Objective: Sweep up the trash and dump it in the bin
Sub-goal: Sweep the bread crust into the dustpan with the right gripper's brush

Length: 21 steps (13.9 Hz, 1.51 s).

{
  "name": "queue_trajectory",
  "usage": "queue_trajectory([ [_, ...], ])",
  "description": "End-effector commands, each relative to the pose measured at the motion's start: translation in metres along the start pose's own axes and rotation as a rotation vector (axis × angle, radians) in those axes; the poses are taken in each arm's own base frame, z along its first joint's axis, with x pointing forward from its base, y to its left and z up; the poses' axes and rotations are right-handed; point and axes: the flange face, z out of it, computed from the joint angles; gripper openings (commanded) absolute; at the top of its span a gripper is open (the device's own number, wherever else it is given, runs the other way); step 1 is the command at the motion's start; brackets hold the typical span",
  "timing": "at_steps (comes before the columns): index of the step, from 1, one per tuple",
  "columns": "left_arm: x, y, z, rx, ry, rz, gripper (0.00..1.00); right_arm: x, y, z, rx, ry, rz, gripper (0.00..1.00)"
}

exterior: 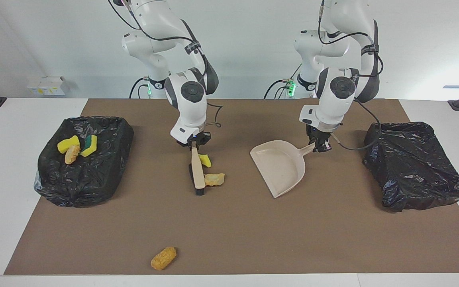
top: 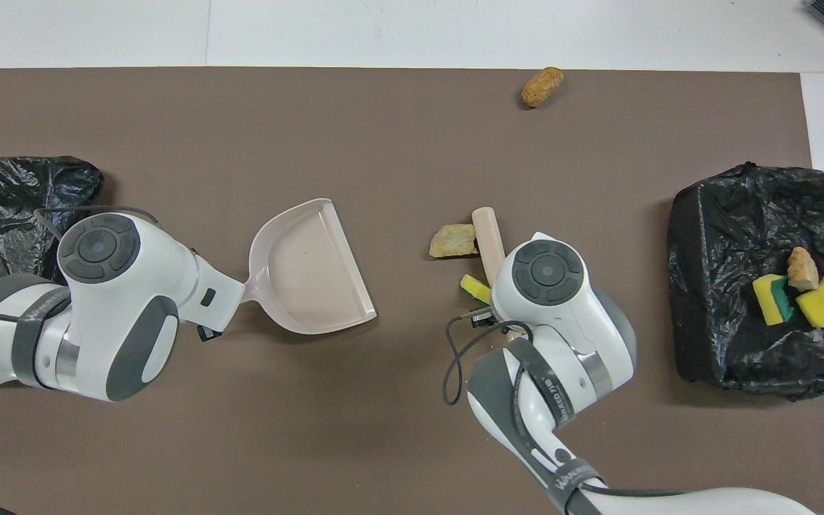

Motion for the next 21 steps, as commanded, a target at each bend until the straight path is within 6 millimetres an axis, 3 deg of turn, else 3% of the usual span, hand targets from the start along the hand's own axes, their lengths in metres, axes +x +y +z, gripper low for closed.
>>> queue_trajectory([
  [1, -0.001, 0.012, -0.002, 0.024, -0.006, 0.006, 0.0, 0.006, -0.046, 0.0, 0.086, -0.008, -0.045, 0.0],
  [4, 0.01, 0.021, -0.002, 0.048, -0.036, 0.056, 0.0, 0.001, -0.077, -0.01, 0.147, -0.007, -0.047, 0.0],
  [7, 0.013, 0.032, -0.001, 0.041, -0.043, 0.065, 0.0, 0.0, -0.087, -0.013, 0.183, 0.0, -0.039, 0.0],
  [13, 0.014, 0.036, -0.001, 0.042, -0.042, 0.045, 0.0, -0.025, -0.152, -0.022, 0.265, 0.026, -0.077, 0.0],
  [15, 0.015, 0.036, 0.0, 0.04, -0.044, 0.047, 0.0, -0.028, -0.174, -0.04, 0.316, 0.042, -0.082, 0.0],
  [18, 0.013, 0.036, 0.0, 0.037, -0.069, 0.058, 0.0, -0.018, -0.177, -0.061, 0.34, 0.052, -0.08, 0.0],
  [21, 0.009, 0.036, -0.008, 0.059, -0.109, 0.09, 0.0, -0.02, -0.149, -0.091, 0.327, -0.007, -0.063, 0.0],
])
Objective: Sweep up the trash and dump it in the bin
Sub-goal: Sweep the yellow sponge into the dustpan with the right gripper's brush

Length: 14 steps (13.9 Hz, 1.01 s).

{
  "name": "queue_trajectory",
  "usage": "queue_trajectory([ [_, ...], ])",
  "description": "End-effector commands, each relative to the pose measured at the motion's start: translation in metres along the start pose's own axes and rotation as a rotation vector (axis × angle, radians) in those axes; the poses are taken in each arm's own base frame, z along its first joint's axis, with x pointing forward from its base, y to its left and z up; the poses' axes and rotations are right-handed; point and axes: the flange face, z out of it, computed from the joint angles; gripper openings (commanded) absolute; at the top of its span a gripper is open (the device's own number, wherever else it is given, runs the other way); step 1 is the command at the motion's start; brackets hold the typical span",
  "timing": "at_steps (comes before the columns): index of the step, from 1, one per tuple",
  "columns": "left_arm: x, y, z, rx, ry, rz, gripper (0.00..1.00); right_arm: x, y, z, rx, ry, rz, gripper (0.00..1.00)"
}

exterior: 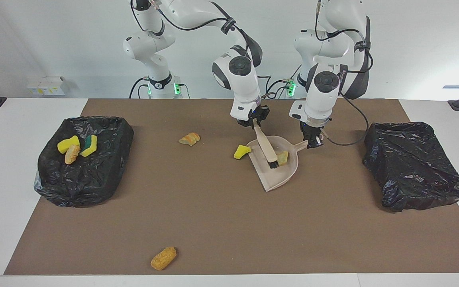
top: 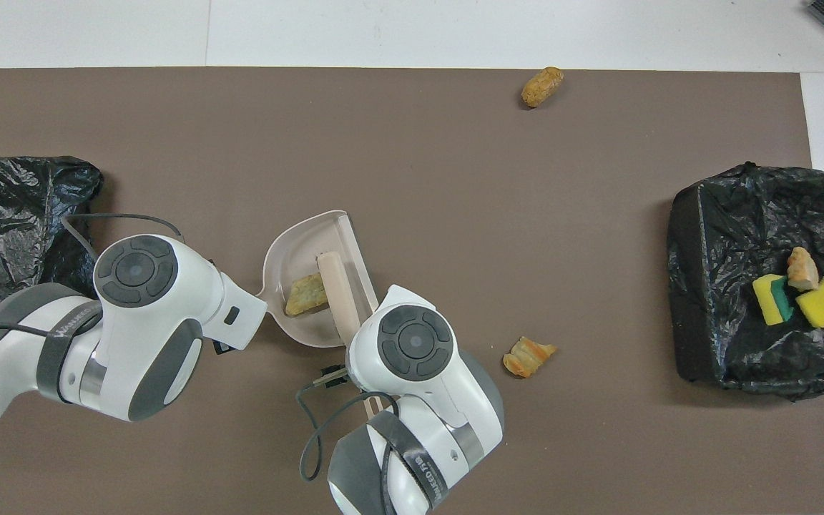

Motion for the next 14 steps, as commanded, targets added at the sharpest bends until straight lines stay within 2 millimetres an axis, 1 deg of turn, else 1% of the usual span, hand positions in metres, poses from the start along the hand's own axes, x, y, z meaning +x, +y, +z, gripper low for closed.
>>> queue_trajectory([
  [1, -0.009, 0.01, -0.009, 0.011, -0.047, 0.033, 0.0, 0.001, 0.025, -0.044, 0.013, -0.047, 0.041, 0.0],
  [2, -0.01, 0.011, -0.01, 0.013, -0.067, 0.055, 0.0, 0.0, 0.039, -0.058, 0.0, -0.06, 0.054, 0.0],
  [3, -0.012, 0.013, -0.01, 0.013, -0.069, 0.057, 0.0, -0.002, 0.052, -0.067, -0.011, -0.083, 0.072, 0.0],
  [4, -0.012, 0.015, -0.009, 0.01, -0.071, 0.067, 0.0, -0.004, 0.069, -0.075, -0.025, -0.113, 0.099, 0.0],
  [6, -0.013, 0.016, -0.008, 0.009, -0.072, 0.067, 0.0, -0.008, 0.095, -0.086, -0.09, -0.141, 0.112, 0.0],
  [7, -0.012, 0.016, -0.008, 0.011, -0.07, 0.066, 0.0, -0.008, 0.105, -0.088, -0.124, -0.154, 0.115, 0.0],
  [8, -0.013, 0.016, -0.008, 0.01, -0.071, 0.064, 0.0, -0.008, 0.116, -0.088, -0.154, -0.163, 0.118, 0.0],
  [10, -0.013, 0.016, -0.009, 0.012, -0.068, 0.059, 0.0, -0.007, 0.152, -0.088, -0.185, -0.176, 0.166, 0.0],
  [12, -0.014, 0.015, -0.009, 0.012, -0.068, 0.056, 0.0, -0.026, 0.183, -0.075, -0.21, -0.194, 0.208, 0.0],
  [13, -0.013, 0.016, -0.009, 0.012, -0.068, 0.057, 0.0, -0.037, 0.197, -0.068, -0.208, -0.173, 0.228, 0.0],
  [14, -0.013, 0.016, -0.009, 0.013, -0.067, 0.057, 0.0, -0.046, 0.199, -0.059, -0.207, -0.144, 0.224, 0.0],
])
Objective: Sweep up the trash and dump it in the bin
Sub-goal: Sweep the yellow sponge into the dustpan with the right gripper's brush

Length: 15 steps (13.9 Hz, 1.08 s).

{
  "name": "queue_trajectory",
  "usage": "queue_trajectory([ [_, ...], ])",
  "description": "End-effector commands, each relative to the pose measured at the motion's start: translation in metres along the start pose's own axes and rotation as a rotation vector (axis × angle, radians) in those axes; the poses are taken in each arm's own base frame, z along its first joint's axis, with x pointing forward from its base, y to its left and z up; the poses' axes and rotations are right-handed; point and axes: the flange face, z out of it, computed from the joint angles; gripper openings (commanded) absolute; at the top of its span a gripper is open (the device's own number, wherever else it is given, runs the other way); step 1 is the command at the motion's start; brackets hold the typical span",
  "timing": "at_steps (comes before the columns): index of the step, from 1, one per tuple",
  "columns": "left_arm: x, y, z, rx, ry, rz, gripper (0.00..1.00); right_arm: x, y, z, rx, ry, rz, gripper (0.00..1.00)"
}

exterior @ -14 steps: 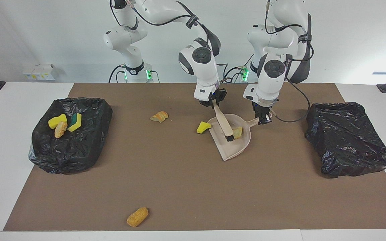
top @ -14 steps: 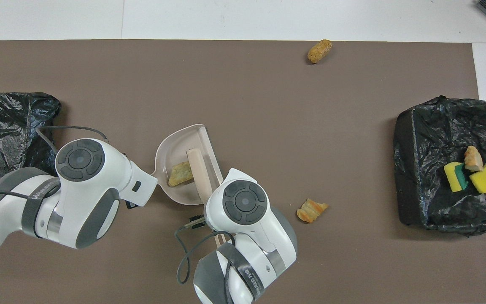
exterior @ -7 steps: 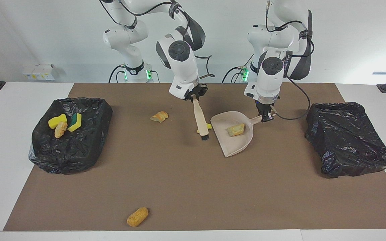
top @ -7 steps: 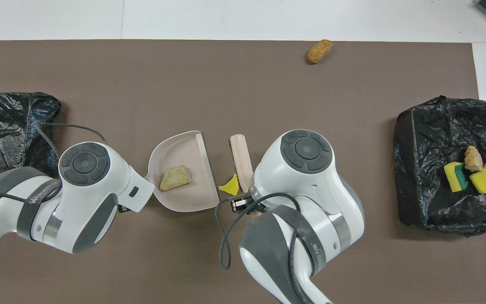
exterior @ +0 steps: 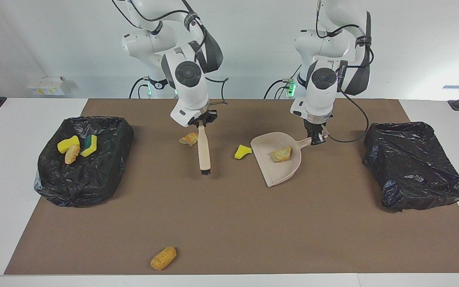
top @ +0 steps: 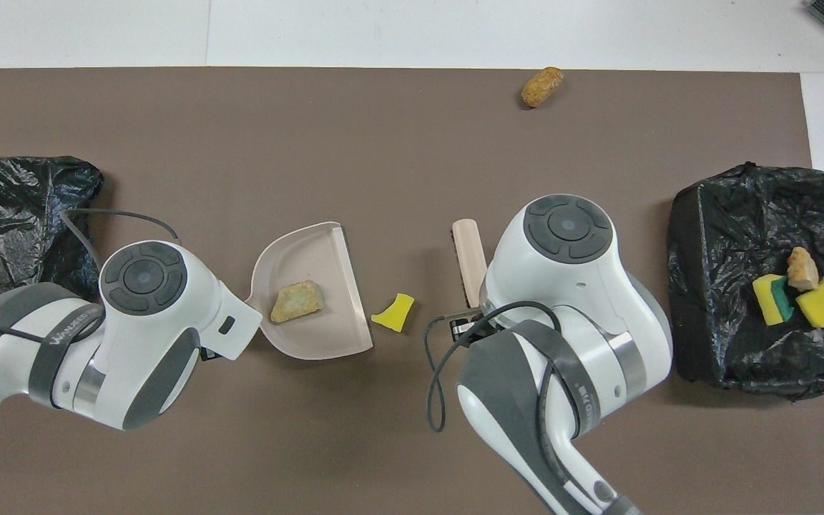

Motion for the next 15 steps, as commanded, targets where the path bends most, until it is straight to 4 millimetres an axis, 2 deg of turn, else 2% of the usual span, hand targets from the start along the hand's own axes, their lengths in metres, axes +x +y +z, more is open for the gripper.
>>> queue_trajectory([
  [1, -0.006, 0.011, -0.001, 0.009, -0.021, 0.02, 0.0, -0.029, 0.01, 0.028, -0.012, 0.059, -0.01, 0.0],
  [5, -0.006, 0.01, -0.001, 0.011, -0.019, 0.017, 0.0, -0.026, -0.062, 0.085, -0.006, 0.092, 0.024, 0.0],
  [7, -0.006, 0.01, -0.001, 0.013, -0.018, 0.015, 0.0, -0.03, -0.098, 0.097, 0.014, 0.109, -0.013, 0.0],
  [8, -0.006, 0.01, -0.001, 0.013, -0.018, 0.015, 0.0, -0.029, -0.11, 0.094, 0.043, 0.107, -0.017, 0.0],
  [10, -0.006, 0.01, -0.001, 0.013, -0.018, 0.015, 0.0, -0.037, -0.155, 0.083, 0.131, 0.1, -0.042, 0.0],
  [12, -0.006, 0.01, -0.001, 0.013, -0.018, 0.014, 0.0, -0.03, -0.191, 0.068, 0.297, 0.104, 0.018, 0.0],
  [13, -0.006, 0.009, -0.001, 0.015, -0.016, 0.014, 0.0, -0.028, -0.202, 0.059, 0.347, 0.097, 0.035, 0.0],
  [15, -0.006, 0.009, -0.001, 0.015, -0.016, 0.006, 0.0, -0.027, -0.202, 0.053, 0.352, 0.092, 0.035, 0.0],
])
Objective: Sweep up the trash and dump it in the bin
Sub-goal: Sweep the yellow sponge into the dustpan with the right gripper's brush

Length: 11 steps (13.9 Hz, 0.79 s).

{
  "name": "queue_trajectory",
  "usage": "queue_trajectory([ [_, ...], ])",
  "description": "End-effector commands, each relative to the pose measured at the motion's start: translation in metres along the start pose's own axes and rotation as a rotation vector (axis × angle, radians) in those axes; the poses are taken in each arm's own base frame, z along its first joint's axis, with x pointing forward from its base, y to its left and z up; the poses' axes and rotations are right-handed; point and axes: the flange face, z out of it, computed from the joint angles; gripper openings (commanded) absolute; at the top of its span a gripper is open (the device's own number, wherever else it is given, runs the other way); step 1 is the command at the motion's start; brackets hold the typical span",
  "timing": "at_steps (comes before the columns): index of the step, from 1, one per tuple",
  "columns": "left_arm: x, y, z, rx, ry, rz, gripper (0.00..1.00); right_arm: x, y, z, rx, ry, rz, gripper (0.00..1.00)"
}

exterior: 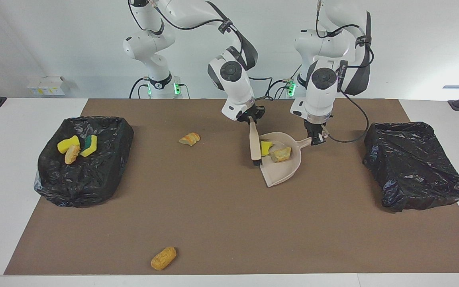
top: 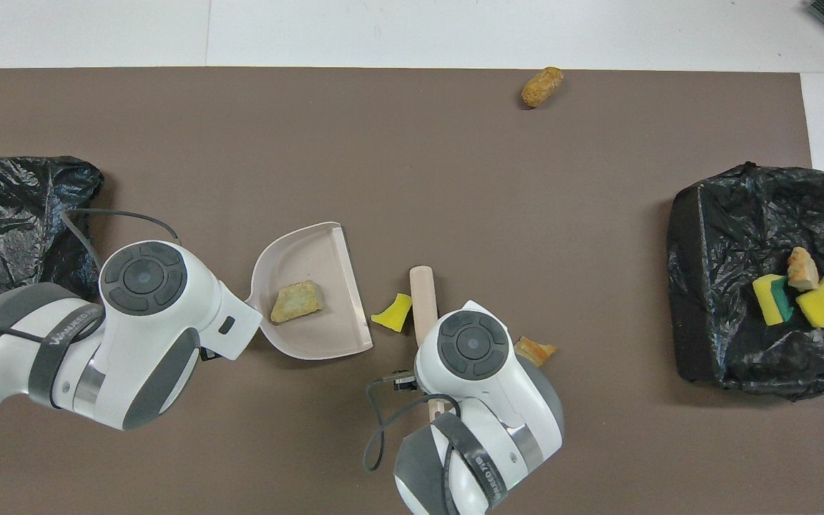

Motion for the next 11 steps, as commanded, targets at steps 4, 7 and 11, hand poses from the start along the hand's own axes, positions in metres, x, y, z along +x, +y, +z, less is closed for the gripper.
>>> queue_trajectory([
  [4, -0.005, 0.008, -0.002, 0.021, -0.011, -0.01, 0.0, 0.018, 0.037, -0.058, -0.011, -0.104, 0.08, 0.0],
  [7, -0.006, 0.008, -0.002, 0.02, -0.011, -0.018, 0.0, 0.02, 0.079, -0.114, -0.064, -0.128, 0.115, 0.0],
  [11, -0.006, 0.007, -0.002, 0.022, -0.008, -0.02, 0.0, 0.021, 0.125, -0.14, -0.247, -0.124, 0.166, 0.0],
])
